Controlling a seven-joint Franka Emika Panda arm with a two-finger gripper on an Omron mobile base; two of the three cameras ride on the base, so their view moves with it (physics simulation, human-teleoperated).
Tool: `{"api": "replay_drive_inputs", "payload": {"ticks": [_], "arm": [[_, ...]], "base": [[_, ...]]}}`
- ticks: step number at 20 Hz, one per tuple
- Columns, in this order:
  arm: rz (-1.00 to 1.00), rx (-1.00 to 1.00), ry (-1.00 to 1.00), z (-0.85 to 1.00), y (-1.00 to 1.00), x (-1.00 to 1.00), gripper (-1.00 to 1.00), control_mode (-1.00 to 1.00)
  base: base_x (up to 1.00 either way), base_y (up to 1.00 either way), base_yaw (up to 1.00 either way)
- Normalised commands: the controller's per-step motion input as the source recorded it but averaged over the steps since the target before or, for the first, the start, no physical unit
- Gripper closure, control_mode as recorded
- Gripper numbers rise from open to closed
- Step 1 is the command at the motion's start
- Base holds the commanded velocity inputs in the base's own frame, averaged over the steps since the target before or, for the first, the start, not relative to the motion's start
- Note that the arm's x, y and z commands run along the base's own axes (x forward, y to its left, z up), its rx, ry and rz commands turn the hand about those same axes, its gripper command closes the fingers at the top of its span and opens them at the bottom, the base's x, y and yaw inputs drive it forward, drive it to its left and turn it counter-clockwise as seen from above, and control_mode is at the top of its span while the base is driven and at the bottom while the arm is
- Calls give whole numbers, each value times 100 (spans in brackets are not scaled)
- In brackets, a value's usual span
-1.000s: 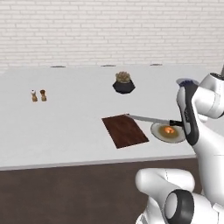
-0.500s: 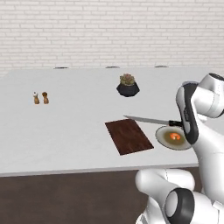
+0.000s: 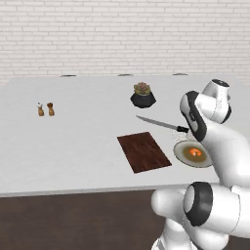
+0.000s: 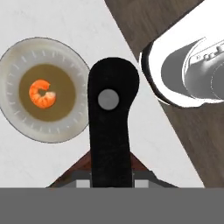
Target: Pick up the knife from the drawer and place it on the cutting board. Then place the meat from the plate to the cutting board.
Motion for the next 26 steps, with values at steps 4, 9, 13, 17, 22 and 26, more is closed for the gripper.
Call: {"api": "replay_drive_inputs", "payload": {"ticks": [4,9,13,17,22,26], "arm": [[-61,8,7,-60,48,82,100,-100],[-65,9,8,-59,68,67,100,-100],[-60,8,10,-49,90,37,100,-100],[-56,0,3,-33,75,20,100,-100],[-42,0,10,-1,55,5,100,-100],[-15,0,0,2,34,20,100,-100]], "base": [[0,0,0],[0,0,0],[0,0,0],[0,0,0],[0,0,0],[0,0,0]]}}
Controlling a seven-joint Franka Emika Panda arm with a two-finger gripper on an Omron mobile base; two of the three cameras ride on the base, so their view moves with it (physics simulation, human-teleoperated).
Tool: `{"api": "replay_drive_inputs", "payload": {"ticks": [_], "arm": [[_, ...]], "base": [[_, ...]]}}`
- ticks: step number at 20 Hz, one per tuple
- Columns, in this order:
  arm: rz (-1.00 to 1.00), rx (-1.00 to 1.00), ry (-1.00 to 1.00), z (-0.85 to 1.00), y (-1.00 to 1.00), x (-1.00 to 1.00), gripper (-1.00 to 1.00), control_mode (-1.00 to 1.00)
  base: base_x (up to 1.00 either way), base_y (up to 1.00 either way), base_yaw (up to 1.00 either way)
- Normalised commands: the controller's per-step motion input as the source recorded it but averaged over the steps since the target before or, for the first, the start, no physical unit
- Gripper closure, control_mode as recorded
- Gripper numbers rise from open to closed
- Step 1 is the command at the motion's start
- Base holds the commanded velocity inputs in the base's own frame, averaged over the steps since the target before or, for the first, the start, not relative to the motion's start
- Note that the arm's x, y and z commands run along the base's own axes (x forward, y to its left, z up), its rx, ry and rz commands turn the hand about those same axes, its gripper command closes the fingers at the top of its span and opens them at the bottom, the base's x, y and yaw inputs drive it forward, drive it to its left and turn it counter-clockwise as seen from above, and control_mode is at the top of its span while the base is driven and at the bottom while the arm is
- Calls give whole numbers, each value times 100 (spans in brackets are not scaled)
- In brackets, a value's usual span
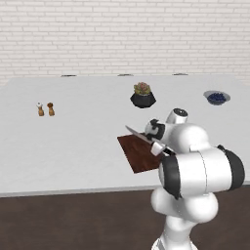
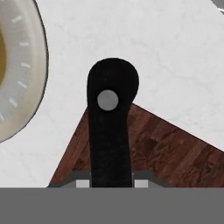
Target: Pick up the knife from the drawer and place it on the cutting board. Then place the meat from the plate to the cutting board.
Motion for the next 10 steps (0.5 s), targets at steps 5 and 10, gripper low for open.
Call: {"api": "replay_drive_inputs", "payload": {"ticks": [5,10], "arm": [[0,0,-1,11,38,30,100,-100],[0,0,0,-4,22,56,100,-100]], "base": [[0,0,0],[0,0,0]]}}
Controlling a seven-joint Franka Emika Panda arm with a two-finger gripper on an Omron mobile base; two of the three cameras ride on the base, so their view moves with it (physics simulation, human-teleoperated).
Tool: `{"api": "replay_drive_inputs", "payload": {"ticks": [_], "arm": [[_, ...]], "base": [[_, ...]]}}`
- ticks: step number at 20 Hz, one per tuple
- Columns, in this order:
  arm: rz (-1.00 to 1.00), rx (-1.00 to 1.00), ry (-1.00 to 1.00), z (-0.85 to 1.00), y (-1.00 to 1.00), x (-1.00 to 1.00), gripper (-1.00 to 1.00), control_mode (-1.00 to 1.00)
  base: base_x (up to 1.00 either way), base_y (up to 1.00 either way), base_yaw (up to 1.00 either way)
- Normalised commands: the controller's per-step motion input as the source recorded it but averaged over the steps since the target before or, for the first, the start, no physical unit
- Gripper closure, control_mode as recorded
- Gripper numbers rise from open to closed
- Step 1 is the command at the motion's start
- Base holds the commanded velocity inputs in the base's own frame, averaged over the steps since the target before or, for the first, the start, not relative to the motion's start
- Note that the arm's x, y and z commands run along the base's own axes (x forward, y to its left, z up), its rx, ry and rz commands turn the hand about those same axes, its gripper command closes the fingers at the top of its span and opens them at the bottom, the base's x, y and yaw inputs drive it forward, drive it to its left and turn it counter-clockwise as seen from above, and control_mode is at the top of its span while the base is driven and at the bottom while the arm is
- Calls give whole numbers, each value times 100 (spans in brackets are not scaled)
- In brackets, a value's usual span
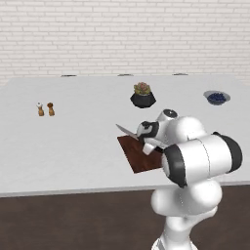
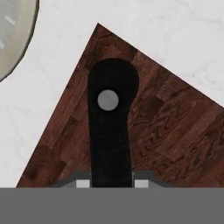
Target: Pick up the knife from the drawer and place it on the cutting board. Then place the meat from the plate to the cutting board.
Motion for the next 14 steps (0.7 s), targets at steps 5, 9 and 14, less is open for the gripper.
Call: {"api": "replay_drive_inputs", "payload": {"ticks": [5,9,14], "arm": [[0,0,1,-28,0,28,100,-100],[-2,0,3,-32,0,1,100,-100],[-2,0,0,-10,-29,1,100,-100]], "base": [[0,0,0],[0,0,0],[0,0,0]]}}
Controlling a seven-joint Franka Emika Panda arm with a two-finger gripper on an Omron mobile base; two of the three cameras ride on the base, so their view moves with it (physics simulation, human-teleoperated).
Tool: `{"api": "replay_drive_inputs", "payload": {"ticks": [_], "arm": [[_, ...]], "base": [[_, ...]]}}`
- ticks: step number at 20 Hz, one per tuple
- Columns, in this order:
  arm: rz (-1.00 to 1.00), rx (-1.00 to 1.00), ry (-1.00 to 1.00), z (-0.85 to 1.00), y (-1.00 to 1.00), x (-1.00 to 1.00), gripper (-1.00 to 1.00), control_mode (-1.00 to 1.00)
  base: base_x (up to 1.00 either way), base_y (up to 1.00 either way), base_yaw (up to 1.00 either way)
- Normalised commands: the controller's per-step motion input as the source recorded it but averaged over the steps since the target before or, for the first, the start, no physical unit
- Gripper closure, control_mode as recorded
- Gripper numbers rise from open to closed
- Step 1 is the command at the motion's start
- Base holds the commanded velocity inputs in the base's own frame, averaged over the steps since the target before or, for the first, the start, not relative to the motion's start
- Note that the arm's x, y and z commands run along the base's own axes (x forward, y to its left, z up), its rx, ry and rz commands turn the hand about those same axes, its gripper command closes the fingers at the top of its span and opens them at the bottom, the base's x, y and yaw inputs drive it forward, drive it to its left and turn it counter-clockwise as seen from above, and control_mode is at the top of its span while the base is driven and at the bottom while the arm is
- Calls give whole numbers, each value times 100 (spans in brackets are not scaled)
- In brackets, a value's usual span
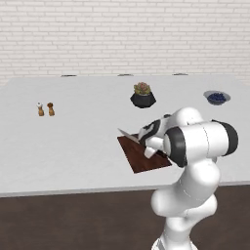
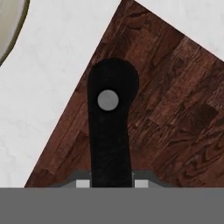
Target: Pick up the knife from the drawer and place it on the cutting board. Then place the meat from the plate to the cutting board.
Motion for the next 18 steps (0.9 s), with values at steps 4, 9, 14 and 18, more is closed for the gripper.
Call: {"api": "replay_drive_inputs", "payload": {"ticks": [4,9,14,18], "arm": [[-4,0,3,-19,-13,7,100,-100],[-2,0,1,-32,-3,20,100,-100],[0,-1,0,-37,0,28,100,-100],[0,-1,0,-29,0,16,100,-100]], "base": [[0,0,0],[0,0,0],[0,0,0],[0,0,0]]}}
